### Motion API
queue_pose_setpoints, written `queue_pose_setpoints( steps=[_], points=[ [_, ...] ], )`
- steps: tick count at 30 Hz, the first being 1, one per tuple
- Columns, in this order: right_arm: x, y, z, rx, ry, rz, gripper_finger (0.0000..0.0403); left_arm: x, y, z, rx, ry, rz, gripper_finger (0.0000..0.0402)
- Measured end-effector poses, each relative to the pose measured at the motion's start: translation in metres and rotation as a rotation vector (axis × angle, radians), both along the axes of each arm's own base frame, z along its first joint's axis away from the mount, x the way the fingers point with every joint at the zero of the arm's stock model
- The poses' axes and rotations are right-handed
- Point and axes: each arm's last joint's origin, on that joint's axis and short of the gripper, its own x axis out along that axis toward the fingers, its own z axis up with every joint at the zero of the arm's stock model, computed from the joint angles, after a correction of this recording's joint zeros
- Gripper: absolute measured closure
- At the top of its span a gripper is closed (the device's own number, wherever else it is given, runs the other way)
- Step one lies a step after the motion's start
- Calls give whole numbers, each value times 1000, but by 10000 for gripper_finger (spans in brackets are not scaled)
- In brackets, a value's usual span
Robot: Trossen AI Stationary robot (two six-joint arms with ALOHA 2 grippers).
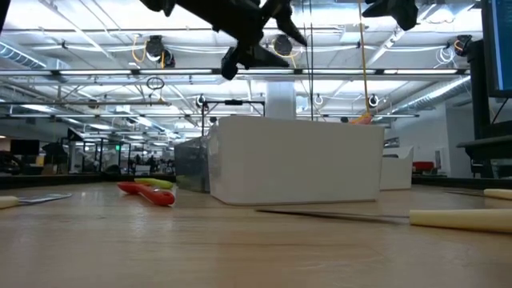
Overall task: Pick & Place Kitchen Items
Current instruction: Put the green spatula into the bottom white bin
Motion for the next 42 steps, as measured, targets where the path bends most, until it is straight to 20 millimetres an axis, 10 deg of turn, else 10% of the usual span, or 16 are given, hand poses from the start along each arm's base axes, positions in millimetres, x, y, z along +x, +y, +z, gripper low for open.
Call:
queue_pose_setpoints(
  steps=[22, 42],
  points=[
    [1, -3, 1, -12, 14, -5, 234, -41, 184, -6, -8, 180, 41, 179],
    [4, -31, 2, 55, -96, 22, 234, -76, 247, -15, -72, 192, 14, 179]
  ],
)
